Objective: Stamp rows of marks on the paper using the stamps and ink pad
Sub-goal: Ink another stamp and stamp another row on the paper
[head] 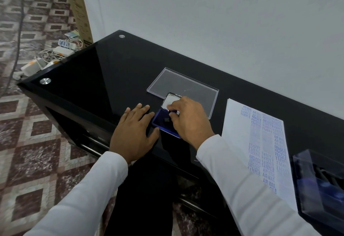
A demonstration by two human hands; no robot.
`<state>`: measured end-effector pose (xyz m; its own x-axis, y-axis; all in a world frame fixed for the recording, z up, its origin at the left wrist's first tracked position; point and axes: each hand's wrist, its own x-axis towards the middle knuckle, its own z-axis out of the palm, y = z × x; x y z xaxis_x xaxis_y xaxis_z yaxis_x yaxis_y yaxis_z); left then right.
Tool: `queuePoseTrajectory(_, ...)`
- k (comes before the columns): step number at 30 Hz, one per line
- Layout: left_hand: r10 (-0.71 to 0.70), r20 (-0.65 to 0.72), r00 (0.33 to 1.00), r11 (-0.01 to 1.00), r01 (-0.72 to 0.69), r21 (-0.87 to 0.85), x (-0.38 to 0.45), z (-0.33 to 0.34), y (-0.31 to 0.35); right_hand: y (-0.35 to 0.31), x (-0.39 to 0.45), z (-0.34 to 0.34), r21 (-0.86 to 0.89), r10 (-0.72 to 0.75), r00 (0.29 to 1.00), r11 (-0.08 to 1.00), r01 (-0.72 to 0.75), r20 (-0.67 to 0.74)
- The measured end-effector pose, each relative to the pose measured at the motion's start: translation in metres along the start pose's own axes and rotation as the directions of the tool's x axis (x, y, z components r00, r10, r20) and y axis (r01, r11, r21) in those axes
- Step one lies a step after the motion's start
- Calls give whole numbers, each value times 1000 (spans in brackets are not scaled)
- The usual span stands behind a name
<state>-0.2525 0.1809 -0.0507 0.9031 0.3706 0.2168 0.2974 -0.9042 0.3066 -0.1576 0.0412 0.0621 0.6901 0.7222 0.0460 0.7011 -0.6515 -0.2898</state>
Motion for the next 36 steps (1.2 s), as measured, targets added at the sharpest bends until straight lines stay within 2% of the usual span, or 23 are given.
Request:
queuePoseTrajectory(2, 0, -4, 1000, 1000, 0, 2, 0, 0, 0, 0, 0, -1, -8, -1, 1000, 1000, 1, 15)
queuePoseTrajectory(7, 7, -7, 1000, 1000, -7, -9, 0, 0, 1, 2, -3, 2, 28, -6, 998, 1000, 8, -68)
queuePoseTrajectory(11, 3, -5, 1000, 1000, -3, 10, 0, 2, 0, 3, -4, 2, 76, -5, 998, 997, 11, -67)
queuePoseTrajectory(23, 12, -21, 1000, 1000, -13, -3, -1, 1, -1, 4, -2, 5, 59, 1, 994, 998, 5, -107)
queuePoseTrajectory(27, 6, -13, 1000, 1000, -6, -3, 0, 0, 0, 3, -2, 5, 64, 9, 997, 998, -4, -81)
queuePoseTrajectory(36, 7, 3, 1000, 1000, -7, 10, 0, 1, -1, 8, -5, 7, 190, 40, 996, 981, -23, -83)
